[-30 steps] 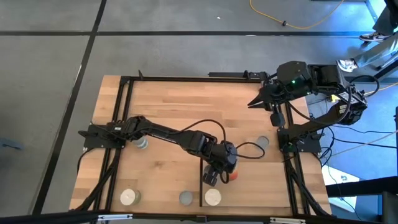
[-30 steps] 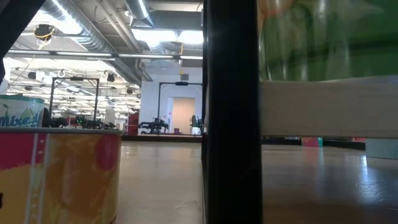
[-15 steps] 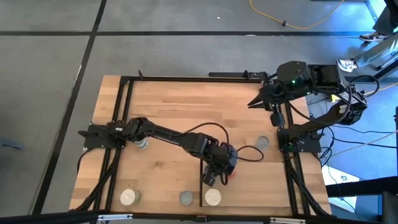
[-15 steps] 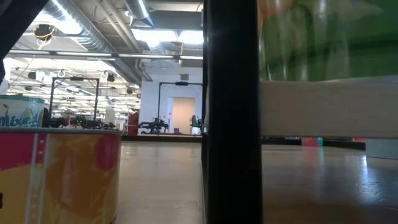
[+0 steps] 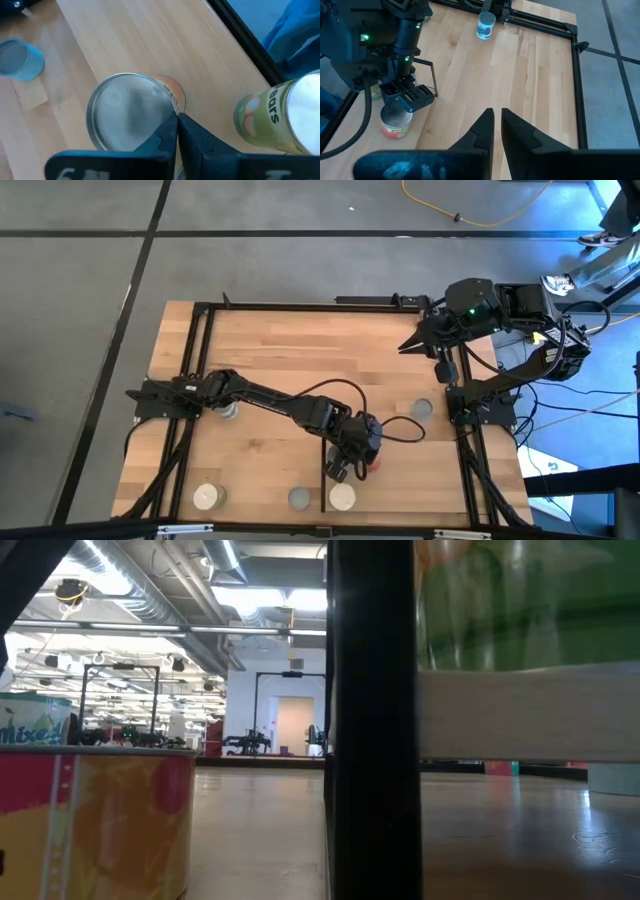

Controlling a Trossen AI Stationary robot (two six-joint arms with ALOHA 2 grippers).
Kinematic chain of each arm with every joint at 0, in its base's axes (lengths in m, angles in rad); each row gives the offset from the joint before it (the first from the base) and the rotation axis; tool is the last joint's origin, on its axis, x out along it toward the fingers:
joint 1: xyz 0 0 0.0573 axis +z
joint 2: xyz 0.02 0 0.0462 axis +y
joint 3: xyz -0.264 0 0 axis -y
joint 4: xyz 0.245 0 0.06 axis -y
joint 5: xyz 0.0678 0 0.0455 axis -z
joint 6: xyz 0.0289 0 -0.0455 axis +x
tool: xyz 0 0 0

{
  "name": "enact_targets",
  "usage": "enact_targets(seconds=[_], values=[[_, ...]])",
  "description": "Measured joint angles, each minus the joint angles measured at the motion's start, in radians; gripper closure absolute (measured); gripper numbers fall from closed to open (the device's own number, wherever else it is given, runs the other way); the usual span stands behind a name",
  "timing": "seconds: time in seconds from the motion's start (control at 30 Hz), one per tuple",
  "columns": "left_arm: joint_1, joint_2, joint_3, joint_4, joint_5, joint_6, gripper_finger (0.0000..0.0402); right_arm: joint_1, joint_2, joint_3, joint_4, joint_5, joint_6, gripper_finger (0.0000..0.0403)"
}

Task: Pick and place cans onto a shelf
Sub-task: Put the canned pineapple on the shelf

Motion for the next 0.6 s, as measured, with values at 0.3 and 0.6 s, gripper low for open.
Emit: enact_targets(seconds=[0.3, 0.6], values=[[-0.007, 0.0, 0.0, 0.0, -0.001, -0.001, 0.0368, 0.0, 0.0, 0.0, 0.0, 0.0, 0.001, 0.0366], [-0.007, -0.03, 0.029, -0.034, -0.064, 0.008, 0.0368, 0.0, 0.0, 0.0, -0.001, 0.0, 0.001, 0.0366]])
